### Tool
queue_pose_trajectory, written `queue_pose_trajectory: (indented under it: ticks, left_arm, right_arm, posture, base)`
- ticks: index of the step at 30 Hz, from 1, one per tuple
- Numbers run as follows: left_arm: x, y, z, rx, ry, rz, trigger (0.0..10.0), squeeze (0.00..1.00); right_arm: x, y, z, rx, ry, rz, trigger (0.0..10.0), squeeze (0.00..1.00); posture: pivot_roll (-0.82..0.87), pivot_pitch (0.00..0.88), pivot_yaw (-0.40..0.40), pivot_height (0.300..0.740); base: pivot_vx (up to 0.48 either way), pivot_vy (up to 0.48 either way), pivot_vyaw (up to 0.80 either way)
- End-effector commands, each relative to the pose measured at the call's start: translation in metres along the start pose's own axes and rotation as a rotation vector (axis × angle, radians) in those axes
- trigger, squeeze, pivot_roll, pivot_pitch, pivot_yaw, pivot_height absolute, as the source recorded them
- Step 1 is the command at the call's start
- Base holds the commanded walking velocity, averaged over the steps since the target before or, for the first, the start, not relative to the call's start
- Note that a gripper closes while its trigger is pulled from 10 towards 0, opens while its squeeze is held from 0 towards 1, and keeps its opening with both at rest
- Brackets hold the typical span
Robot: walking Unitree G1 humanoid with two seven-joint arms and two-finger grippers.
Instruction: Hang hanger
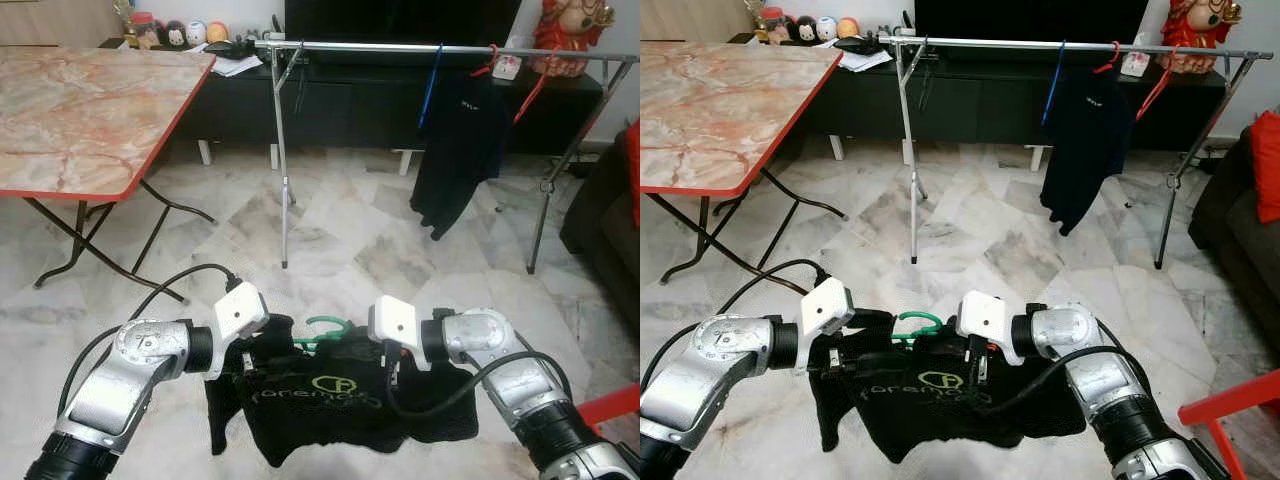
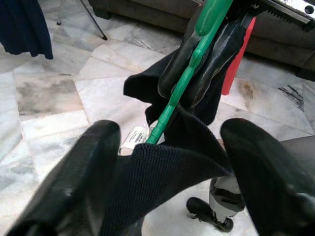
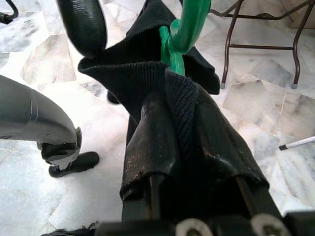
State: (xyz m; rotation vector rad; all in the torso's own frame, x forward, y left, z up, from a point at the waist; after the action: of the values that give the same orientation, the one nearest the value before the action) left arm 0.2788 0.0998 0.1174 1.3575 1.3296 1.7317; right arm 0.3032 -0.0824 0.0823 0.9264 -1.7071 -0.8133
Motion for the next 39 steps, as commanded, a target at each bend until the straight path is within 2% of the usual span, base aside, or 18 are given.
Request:
queue_pose_trajectory:
  ticks: [1,2,7,14,30,39]
  left_arm:
    - [-0.001,0.002,-0.002,-0.033,-0.013,0.013,10.0,0.73]
    - [-0.003,0.002,-0.001,-0.038,0.003,0.008,10.0,0.00]
    - [-0.006,0.011,0.011,-0.070,0.077,-0.034,10.0,0.00]
    - [-0.004,0.015,0.022,-0.115,0.132,-0.029,10.0,0.00]
    - [0.004,0.007,0.023,-0.136,0.119,0.024,10.0,0.00]
    - [-0.007,0.008,0.017,-0.142,0.098,0.024,10.0,0.00]
  right_arm:
    - [0.003,0.016,-0.006,0.045,-0.006,-0.042,10.0,0.00]
    - [0.003,0.016,-0.006,0.047,-0.001,-0.043,10.0,0.00]
    - [0.004,0.016,-0.004,0.047,0.004,-0.041,10.0,0.00]
    - [0.005,0.014,-0.004,0.041,0.004,-0.034,10.0,0.00]
    - [0.006,0.013,-0.006,0.032,-0.009,-0.029,10.0,0.00]
    - [0.005,0.020,-0.010,0.027,-0.021,-0.054,10.0,0.00]
  posture:
    - [-0.06,0.026,-0.046,0.740]
    - [-0.06,0.026,-0.047,0.740]
    - [-0.06,0.027,-0.048,0.740]
    - [-0.06,0.026,-0.049,0.740]
    - [-0.05,0.026,-0.048,0.740]
    - [-0.05,0.026,-0.050,0.740]
  base:
    - [0.000,0.000,0.00]
    - [0.000,0.000,0.00]
    - [0.000,0.000,0.00]
    - [0.000,0.000,0.00]
    - [0.000,0.000,0.00]
    - [0.000,0.000,0.00]
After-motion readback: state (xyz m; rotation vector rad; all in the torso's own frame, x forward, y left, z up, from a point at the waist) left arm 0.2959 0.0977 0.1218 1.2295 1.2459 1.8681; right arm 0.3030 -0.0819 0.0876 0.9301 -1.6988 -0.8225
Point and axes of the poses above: a point about 5 cm out from each wrist's last joint towards the gripper, its own x axis pointing back from the gripper into the wrist, its own y axis along the axis of the wrist's last joint, z = x × y, the point moved 5 cm from there along -x, pointing out of the wrist towards the gripper, and after that the axes turned 6 degrees about x, right-handed, at the moved point
